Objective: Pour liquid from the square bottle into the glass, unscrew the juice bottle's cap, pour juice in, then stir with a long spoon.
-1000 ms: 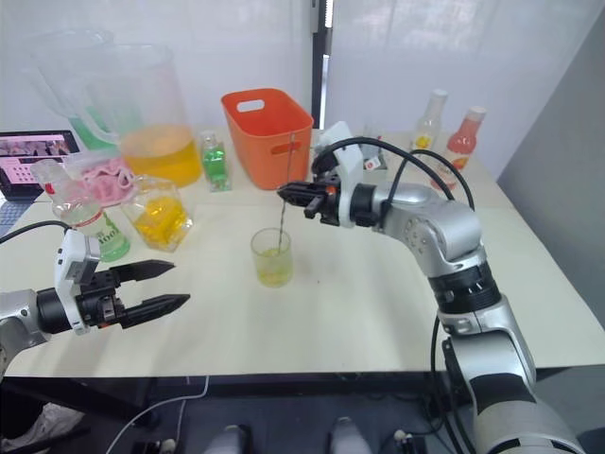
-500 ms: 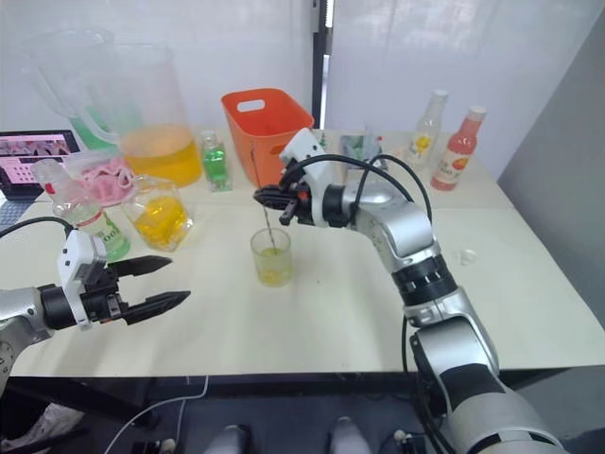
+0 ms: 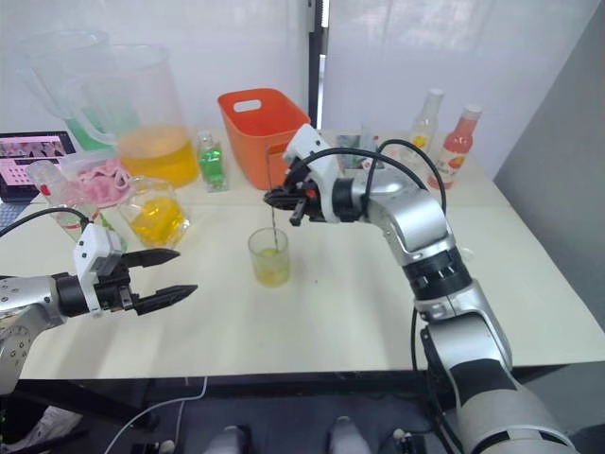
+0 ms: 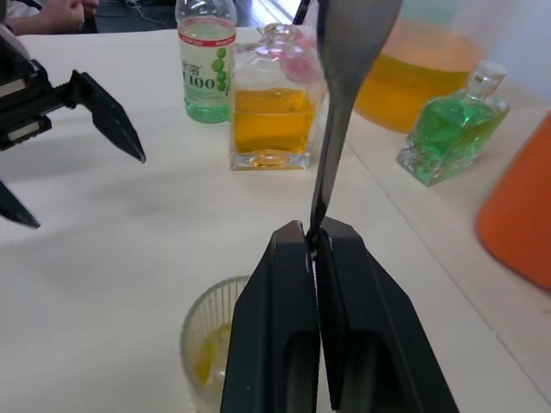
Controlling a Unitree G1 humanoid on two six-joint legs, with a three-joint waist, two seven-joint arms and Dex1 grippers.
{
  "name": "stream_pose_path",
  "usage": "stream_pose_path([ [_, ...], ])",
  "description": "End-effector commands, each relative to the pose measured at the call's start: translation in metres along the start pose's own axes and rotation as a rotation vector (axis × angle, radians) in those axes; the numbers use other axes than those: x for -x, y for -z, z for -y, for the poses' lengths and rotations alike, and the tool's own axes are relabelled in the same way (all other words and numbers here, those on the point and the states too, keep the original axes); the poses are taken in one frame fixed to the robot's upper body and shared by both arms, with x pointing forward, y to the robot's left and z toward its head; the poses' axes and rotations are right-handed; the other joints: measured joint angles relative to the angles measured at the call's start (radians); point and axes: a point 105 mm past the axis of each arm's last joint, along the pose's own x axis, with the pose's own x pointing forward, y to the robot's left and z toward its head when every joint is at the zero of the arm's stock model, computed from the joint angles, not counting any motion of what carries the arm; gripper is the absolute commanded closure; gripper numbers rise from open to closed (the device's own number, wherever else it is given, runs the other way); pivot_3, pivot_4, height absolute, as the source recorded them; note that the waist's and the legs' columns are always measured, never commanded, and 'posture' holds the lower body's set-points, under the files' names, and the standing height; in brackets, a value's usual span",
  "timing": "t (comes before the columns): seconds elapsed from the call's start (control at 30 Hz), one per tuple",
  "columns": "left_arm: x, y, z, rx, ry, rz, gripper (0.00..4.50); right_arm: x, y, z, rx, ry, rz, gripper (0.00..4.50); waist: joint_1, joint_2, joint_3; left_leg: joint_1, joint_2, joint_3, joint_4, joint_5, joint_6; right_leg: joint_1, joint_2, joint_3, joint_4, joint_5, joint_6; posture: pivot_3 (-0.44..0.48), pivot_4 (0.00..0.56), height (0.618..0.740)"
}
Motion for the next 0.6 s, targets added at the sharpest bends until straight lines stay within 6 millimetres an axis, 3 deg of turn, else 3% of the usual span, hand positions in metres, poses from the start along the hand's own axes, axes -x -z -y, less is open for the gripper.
stream_pose_path([
  [0.03,0.000,-0.008,0.003,-0.034,0.023,0.025,0.07,0.000,-0.020,0.000,0.057,0.019,0.061,4.50,0.002,0.000,0.000,0.000,0.000,0.000,0.000,0.000,0.000,0.000,0.000,0.000,0.000,0.000,0.000,0.000,0.150,0.717],
  [0.33,-0.004,-0.003,0.005,-0.034,0.042,0.011,0.07,0.000,-0.023,-0.025,-0.070,-0.081,0.079,4.50,0.005,0.000,0.000,-0.001,0.000,0.000,0.000,0.000,0.000,0.000,0.000,-0.001,0.000,0.000,0.000,0.000,0.150,0.717],
  [0.6,-0.004,-0.008,0.010,-0.021,0.091,0.038,0.07,0.016,-0.006,-0.018,-0.049,-0.059,-0.039,4.50,0.004,0.000,0.000,-0.001,0.000,-0.001,0.000,0.000,0.000,0.000,0.000,-0.001,0.000,-0.001,-0.001,0.000,0.150,0.717],
])
